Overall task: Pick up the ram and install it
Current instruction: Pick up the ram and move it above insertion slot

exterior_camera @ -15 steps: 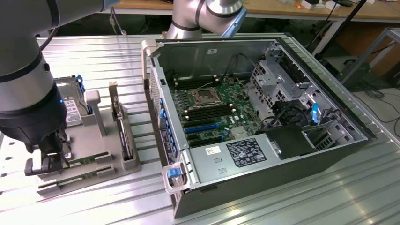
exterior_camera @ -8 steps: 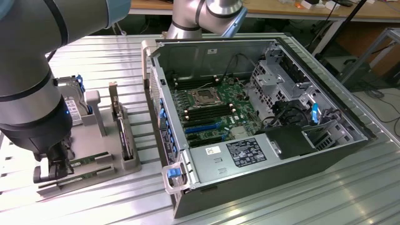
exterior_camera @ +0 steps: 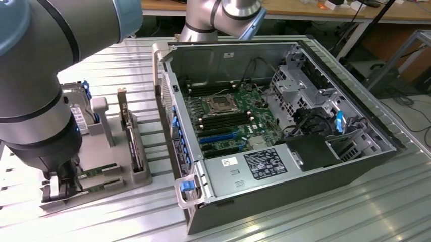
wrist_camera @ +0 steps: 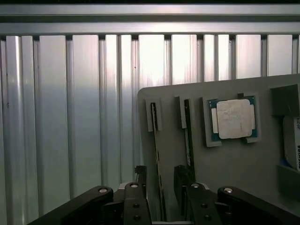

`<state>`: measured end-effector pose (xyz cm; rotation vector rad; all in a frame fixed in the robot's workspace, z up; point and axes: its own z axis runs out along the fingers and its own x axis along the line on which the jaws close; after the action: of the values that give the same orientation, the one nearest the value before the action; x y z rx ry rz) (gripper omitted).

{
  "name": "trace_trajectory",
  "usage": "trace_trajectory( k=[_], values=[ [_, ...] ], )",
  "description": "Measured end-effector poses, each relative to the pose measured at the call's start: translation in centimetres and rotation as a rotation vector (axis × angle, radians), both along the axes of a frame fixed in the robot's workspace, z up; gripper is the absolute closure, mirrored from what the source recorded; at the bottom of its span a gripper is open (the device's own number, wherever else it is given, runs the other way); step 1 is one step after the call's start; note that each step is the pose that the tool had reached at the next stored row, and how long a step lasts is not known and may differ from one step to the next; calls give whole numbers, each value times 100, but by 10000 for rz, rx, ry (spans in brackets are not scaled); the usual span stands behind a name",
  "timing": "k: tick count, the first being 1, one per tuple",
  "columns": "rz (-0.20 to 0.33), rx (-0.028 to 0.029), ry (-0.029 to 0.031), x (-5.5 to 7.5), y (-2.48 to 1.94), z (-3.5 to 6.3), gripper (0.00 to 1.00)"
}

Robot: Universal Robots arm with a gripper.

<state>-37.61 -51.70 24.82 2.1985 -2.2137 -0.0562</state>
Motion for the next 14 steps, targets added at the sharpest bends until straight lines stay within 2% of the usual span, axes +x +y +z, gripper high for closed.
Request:
trace_trajectory(
  k=[7,14],
  values=[
    [293,1,6,2,-7,-105,63],
    [870,0,11,6,-9,-211,63]
  ],
)
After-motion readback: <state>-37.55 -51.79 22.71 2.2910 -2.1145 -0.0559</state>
